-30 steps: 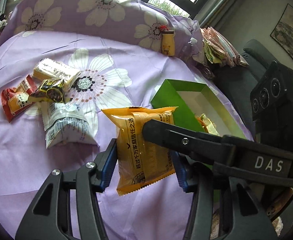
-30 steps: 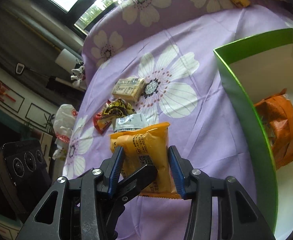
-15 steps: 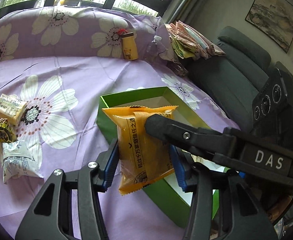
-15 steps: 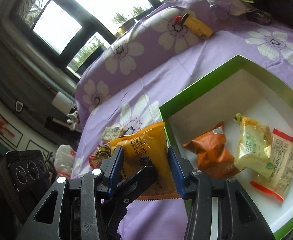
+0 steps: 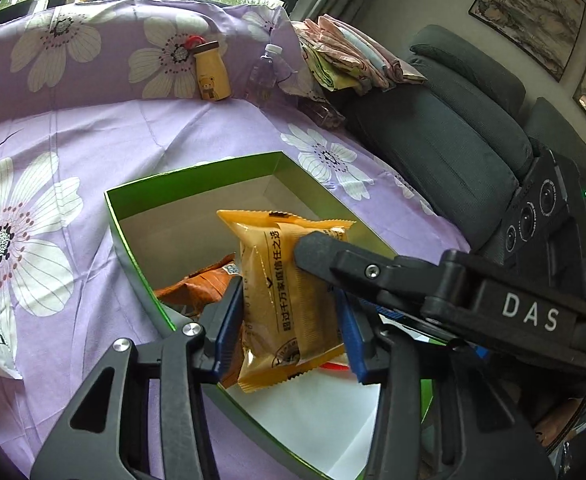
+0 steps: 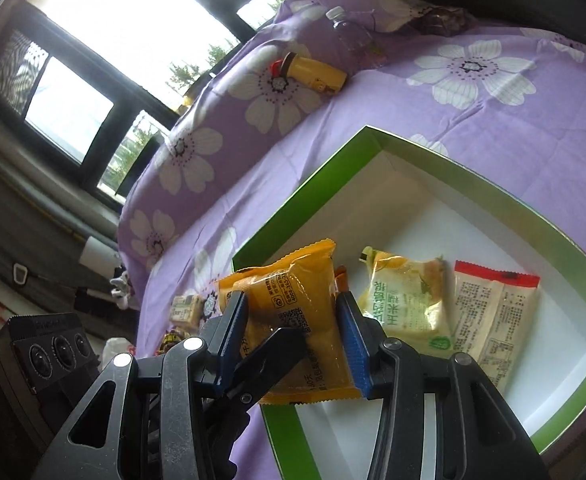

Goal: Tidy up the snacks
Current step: 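Carry the orange packet with the right gripper over the green box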

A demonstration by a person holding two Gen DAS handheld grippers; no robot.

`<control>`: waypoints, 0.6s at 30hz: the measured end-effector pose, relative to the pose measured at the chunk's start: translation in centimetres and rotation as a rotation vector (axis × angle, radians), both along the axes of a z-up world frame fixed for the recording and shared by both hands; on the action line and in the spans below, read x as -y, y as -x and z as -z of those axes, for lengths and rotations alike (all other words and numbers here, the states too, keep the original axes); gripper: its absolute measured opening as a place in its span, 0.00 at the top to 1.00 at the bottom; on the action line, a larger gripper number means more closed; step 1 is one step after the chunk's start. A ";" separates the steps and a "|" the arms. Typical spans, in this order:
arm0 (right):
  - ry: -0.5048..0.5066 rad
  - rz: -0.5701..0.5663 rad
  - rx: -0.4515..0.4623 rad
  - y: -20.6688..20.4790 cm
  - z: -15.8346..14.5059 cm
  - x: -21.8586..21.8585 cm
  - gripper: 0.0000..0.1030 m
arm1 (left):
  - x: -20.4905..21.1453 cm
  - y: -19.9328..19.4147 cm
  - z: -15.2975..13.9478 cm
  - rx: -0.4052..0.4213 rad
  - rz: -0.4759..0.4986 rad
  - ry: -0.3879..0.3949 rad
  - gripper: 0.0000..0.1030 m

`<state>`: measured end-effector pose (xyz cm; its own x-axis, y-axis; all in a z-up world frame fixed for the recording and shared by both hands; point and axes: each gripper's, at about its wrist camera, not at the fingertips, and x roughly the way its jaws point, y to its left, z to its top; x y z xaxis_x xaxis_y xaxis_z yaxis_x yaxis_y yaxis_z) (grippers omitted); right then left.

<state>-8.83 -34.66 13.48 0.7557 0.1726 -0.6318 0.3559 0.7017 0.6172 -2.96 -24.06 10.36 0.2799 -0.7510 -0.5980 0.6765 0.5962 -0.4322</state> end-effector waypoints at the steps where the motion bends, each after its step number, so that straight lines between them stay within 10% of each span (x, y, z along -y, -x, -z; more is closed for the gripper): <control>1: -0.001 0.009 0.001 0.1 0.0 0.2 0.53 | 0.3 -0.1 0.0 -0.004 0.004 0.002 0.57; 18: 0.023 0.092 -0.052 0.8 0.5 1.4 0.53 | 2.1 0.2 0.8 -0.046 0.029 -0.020 0.58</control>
